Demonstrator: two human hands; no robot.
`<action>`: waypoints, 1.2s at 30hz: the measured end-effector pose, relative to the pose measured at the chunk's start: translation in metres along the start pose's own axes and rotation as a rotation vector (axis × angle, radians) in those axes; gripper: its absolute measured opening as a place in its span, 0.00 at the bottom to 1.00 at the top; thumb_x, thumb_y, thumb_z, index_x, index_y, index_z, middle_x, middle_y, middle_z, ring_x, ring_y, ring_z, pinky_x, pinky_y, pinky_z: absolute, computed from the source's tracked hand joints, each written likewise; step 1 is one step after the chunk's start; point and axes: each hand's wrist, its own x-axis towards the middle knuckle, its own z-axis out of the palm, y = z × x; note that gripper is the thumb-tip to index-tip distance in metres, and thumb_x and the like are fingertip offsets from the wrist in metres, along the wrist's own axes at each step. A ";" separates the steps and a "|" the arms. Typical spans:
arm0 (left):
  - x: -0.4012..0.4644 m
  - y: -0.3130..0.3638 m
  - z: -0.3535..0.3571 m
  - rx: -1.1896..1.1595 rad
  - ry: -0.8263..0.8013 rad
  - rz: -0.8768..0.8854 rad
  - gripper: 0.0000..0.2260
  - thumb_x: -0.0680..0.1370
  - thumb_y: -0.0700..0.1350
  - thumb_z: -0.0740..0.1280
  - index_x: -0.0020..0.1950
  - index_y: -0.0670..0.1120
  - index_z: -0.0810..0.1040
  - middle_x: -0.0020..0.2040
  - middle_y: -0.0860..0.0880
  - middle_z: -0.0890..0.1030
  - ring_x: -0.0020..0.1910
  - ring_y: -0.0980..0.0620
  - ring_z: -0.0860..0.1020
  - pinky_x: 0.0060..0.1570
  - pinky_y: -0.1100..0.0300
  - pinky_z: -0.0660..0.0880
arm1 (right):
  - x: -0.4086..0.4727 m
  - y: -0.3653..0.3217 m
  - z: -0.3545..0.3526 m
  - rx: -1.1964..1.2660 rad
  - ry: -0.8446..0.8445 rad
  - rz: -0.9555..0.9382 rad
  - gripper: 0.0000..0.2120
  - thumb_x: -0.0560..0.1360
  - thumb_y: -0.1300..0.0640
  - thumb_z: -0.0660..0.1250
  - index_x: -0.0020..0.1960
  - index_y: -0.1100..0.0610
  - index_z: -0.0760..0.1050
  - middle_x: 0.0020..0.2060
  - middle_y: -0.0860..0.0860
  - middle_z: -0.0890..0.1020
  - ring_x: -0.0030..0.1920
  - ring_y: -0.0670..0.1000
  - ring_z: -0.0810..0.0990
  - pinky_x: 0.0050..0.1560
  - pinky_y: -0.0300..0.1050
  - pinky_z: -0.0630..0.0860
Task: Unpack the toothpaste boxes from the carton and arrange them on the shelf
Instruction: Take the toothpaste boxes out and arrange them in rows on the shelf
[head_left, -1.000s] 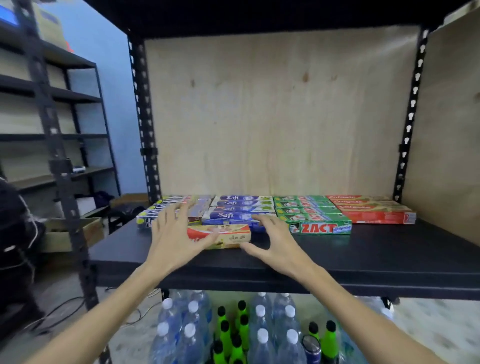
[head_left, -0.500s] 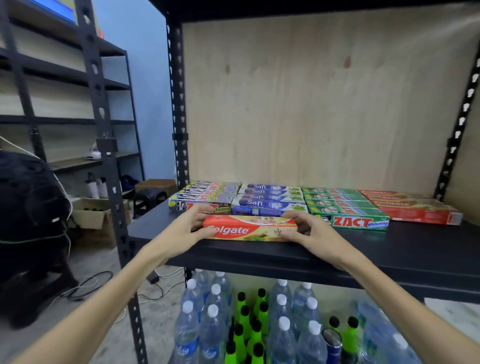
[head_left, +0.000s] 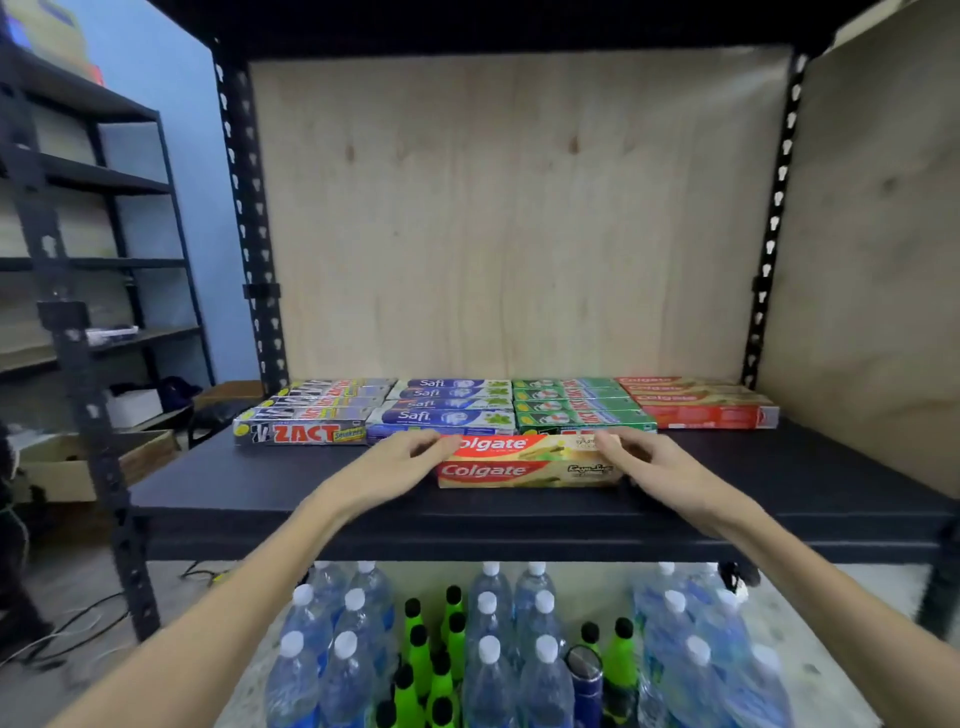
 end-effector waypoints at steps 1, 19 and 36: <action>0.001 0.003 0.005 -0.011 0.023 0.001 0.19 0.80 0.65 0.58 0.55 0.56 0.82 0.50 0.70 0.82 0.50 0.74 0.76 0.56 0.71 0.69 | 0.000 0.002 0.000 0.005 0.014 -0.013 0.20 0.74 0.35 0.66 0.61 0.44 0.80 0.52 0.43 0.85 0.49 0.38 0.81 0.53 0.35 0.74; 0.009 -0.011 0.023 -0.101 0.252 -0.011 0.18 0.79 0.66 0.60 0.53 0.52 0.75 0.50 0.56 0.83 0.50 0.58 0.80 0.46 0.63 0.72 | -0.001 0.008 0.006 0.070 0.155 -0.024 0.20 0.71 0.36 0.71 0.58 0.46 0.81 0.50 0.42 0.84 0.53 0.40 0.82 0.55 0.35 0.75; 0.035 0.055 0.088 0.081 0.150 0.314 0.19 0.69 0.60 0.77 0.56 0.55 0.79 0.47 0.55 0.82 0.43 0.58 0.78 0.44 0.64 0.76 | -0.039 0.057 -0.089 -0.314 0.150 0.009 0.34 0.77 0.50 0.72 0.77 0.48 0.59 0.55 0.39 0.74 0.53 0.43 0.77 0.50 0.34 0.72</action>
